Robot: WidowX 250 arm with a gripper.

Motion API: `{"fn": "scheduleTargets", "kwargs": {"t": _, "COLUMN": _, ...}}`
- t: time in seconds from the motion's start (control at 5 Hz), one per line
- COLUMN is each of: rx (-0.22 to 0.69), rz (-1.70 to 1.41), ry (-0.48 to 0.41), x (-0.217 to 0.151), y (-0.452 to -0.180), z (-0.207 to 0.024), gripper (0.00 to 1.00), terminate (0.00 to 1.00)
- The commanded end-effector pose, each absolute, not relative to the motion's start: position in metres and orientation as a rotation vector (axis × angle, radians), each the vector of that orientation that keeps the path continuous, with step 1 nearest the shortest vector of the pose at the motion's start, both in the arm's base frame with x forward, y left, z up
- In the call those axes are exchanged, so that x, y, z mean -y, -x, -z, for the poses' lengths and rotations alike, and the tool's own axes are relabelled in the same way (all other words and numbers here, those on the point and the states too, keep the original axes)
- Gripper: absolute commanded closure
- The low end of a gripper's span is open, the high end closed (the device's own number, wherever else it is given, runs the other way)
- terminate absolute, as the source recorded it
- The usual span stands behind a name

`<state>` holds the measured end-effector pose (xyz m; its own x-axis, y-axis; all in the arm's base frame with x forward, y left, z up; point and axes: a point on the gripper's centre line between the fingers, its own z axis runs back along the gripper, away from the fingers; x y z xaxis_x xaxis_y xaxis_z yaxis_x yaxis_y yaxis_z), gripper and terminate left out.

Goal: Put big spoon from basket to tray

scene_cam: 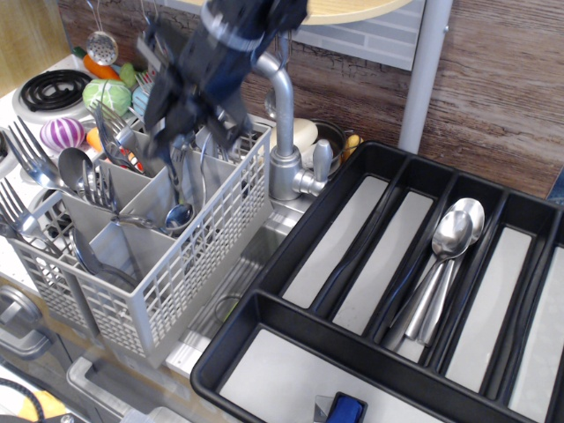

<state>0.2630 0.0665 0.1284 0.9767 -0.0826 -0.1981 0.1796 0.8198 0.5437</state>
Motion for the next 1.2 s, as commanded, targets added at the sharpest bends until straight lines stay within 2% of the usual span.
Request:
{"fn": "scheduleTargets", "kwargs": {"t": 0.0, "rx": -0.196, "rz": 0.083, "ry": -0.648, "x": -0.036, "y": -0.282, "z": -0.190, "gripper": 1.00, "terminate": 0.00}}
{"fn": "scheduleTargets", "kwargs": {"t": 0.2, "rx": -0.055, "rz": 0.009, "ry": -0.586, "x": -0.009, "y": -0.288, "z": -0.211, "gripper": 1.00, "terminate": 0.00}}
{"fn": "scheduleTargets", "kwargs": {"t": 0.4, "rx": 0.010, "rz": -0.055, "ry": -0.480, "x": 0.006, "y": -0.296, "z": -0.218, "gripper": 1.00, "terminate": 0.00}}
{"fn": "scheduleTargets", "kwargs": {"t": 0.6, "rx": -0.038, "rz": -0.172, "ry": -0.306, "x": 0.017, "y": -0.311, "z": -0.213, "gripper": 1.00, "terminate": 0.00}}
{"fn": "scheduleTargets", "kwargs": {"t": 1.0, "rx": -0.187, "rz": -0.111, "ry": -0.210, "x": 0.043, "y": -0.335, "z": -0.178, "gripper": 1.00, "terminate": 0.00}}
